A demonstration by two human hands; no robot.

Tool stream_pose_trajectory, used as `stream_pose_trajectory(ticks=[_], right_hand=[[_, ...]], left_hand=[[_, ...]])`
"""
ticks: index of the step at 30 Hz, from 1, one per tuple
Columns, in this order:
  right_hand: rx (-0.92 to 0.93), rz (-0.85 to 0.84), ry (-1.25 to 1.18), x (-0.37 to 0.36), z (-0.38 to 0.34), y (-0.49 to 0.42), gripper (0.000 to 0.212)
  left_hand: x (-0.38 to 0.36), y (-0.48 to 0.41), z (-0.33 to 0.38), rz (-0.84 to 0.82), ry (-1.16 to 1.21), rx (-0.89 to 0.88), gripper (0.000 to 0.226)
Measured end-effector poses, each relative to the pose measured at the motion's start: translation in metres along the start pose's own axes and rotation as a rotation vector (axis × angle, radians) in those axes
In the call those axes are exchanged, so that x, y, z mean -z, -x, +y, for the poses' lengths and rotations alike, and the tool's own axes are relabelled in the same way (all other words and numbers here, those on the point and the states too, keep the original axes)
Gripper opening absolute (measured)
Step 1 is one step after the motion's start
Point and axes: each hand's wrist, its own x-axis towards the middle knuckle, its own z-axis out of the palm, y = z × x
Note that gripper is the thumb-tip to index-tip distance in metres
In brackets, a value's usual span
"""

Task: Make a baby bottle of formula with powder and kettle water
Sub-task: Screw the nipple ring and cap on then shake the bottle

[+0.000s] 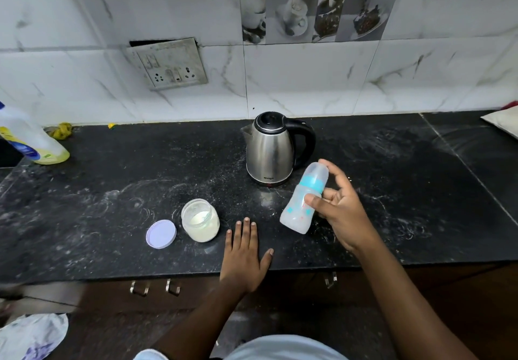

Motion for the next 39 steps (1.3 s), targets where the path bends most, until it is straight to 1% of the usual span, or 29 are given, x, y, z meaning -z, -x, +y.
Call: stream_pose_trajectory(ticks=[2, 3, 6, 7, 9, 10, 13, 14, 16, 17, 18, 20, 21, 23, 24, 25, 27, 28, 31, 32, 34, 35, 38, 39], right_hand=[[0.018, 0.107, -0.081, 0.0019, 0.0011, -0.0019, 0.070], [0.016, 0.113, -0.091, 0.0019, 0.0005, -0.0023, 0.069], [-0.029, -0.056, -0.001, -0.0018, -0.0003, 0.0017, 0.073], [-0.022, -0.047, -0.016, -0.0029, 0.0004, 0.0024, 0.074], [0.010, 0.074, -0.103, -0.0016, 0.0027, 0.0005, 0.072], [0.016, 0.090, -0.112, -0.0012, 0.0030, -0.0003, 0.071], [-0.025, -0.066, 0.004, -0.0009, 0.0018, 0.0021, 0.077], [-0.022, -0.061, -0.012, 0.0002, 0.0020, 0.0018, 0.077], [-0.001, 0.046, -0.129, 0.0041, 0.0031, -0.0001, 0.074], [0.003, 0.061, -0.148, 0.0058, 0.0041, -0.0009, 0.073], [-0.011, 0.028, -0.115, 0.0068, 0.0036, -0.0001, 0.074], [-0.039, -0.093, -0.012, 0.0042, 0.0020, 0.0033, 0.077], [-0.031, -0.088, -0.006, 0.0037, 0.0026, 0.0039, 0.077], [-0.003, 0.042, -0.106, 0.0032, 0.0052, 0.0009, 0.070], [0.006, 0.077, -0.132, 0.0036, 0.0058, 0.0002, 0.066], [-0.005, 0.063, -0.104, 0.0031, 0.0061, 0.0001, 0.066], [-0.046, -0.068, -0.005, 0.0001, 0.0069, 0.0030, 0.074], [-0.049, -0.084, 0.007, -0.0011, 0.0073, 0.0046, 0.077], [-0.028, 0.066, -0.109, 0.0012, 0.0081, 0.0018, 0.079], [-0.030, 0.048, -0.098, 0.0012, 0.0065, 0.0017, 0.079], [-0.045, -0.084, -0.002, 0.0012, 0.0035, 0.0046, 0.077], [-0.036, -0.100, 0.011, 0.0008, 0.0033, 0.0058, 0.076], [0.003, 0.057, -0.099, 0.0055, 0.0028, 0.0039, 0.076], [0.004, 0.044, -0.091, 0.0055, 0.0017, 0.0035, 0.076]], left_hand=[[0.0001, -0.0002, 0.0000, -0.011, 0.003, 0.005, 0.086], [0.0000, -0.0001, 0.0000, -0.014, 0.006, 0.006, 0.086], [-0.0006, 0.0004, -0.0011, -0.016, 0.001, 0.000, 0.086], [-0.0009, -0.0002, -0.0012, -0.015, 0.000, -0.002, 0.086], [-0.0021, -0.0005, -0.0013, -0.009, 0.007, -0.003, 0.086], [-0.0020, -0.0002, -0.0013, -0.012, 0.017, -0.002, 0.087], [-0.0017, 0.0009, -0.0021, -0.031, 0.031, -0.003, 0.089], [-0.0007, 0.0009, -0.0017, -0.035, 0.031, -0.002, 0.090], [0.0026, 0.0015, -0.0011, -0.042, 0.038, -0.001, 0.090], [0.0051, 0.0019, -0.0011, -0.051, 0.039, -0.001, 0.091], [0.0058, 0.0021, -0.0008, -0.065, 0.038, -0.003, 0.091], [0.0060, 0.0025, -0.0018, -0.077, 0.032, -0.002, 0.090], [0.0059, 0.0025, -0.0015, -0.066, 0.030, -0.004, 0.090], [0.0037, 0.0016, -0.0015, -0.036, 0.035, 0.000, 0.088], [0.0026, 0.0013, -0.0001, -0.019, 0.036, -0.003, 0.088], [0.0024, 0.0013, 0.0013, -0.023, 0.036, -0.009, 0.088], [0.0029, 0.0010, 0.0004, -0.049, 0.033, -0.016, 0.089], [0.0021, 0.0003, -0.0005, -0.039, 0.027, -0.018, 0.089], [0.0005, -0.0002, -0.0010, -0.024, 0.013, -0.005, 0.088], [-0.0009, -0.0002, -0.0007, -0.020, 0.017, -0.009, 0.088], [-0.0020, -0.0004, -0.0011, -0.023, 0.018, -0.007, 0.088], [-0.0013, -0.0008, -0.0017, -0.017, 0.016, -0.005, 0.088], [-0.0010, 0.0000, -0.0014, -0.021, 0.014, -0.004, 0.088], [-0.0012, 0.0003, -0.0012, -0.020, 0.019, -0.006, 0.088]])
